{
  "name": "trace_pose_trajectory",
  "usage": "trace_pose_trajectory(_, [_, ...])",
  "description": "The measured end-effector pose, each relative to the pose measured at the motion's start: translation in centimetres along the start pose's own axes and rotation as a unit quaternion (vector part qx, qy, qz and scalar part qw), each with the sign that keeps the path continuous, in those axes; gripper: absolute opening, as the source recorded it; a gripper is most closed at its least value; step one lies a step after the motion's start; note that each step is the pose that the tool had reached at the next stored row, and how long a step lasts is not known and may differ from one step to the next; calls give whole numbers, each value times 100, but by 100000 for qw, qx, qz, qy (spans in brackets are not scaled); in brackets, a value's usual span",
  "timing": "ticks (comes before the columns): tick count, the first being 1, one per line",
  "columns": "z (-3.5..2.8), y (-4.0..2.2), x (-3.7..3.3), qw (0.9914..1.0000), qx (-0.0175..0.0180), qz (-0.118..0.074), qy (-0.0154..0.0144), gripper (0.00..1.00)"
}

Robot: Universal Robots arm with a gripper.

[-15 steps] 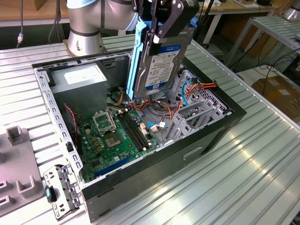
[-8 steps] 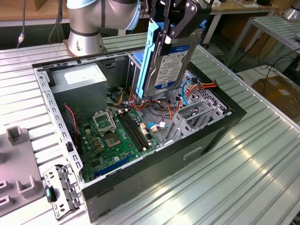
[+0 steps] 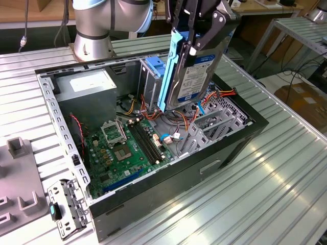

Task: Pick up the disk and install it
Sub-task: 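Insert the disk into the insertion slot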

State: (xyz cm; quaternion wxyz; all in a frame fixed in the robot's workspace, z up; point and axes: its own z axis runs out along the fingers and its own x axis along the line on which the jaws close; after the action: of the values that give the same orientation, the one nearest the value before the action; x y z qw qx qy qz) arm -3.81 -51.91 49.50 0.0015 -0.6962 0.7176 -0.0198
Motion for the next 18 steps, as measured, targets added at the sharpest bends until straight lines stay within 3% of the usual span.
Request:
trace_pose_trajectory(2, [20,-47,77,100000,1,-5,10,37])
trace_pose_trajectory(5, [55,-189,159,100000,5,-8,149,37])
trace_pose_trajectory(11, [95,-346,199,99999,13,-20,449,37])
trace_pose_trajectory(15, [148,-579,206,99996,26,-28,921,37])
trace_pose_trajectory(18, [170,-669,205,99994,34,-37,1084,37])
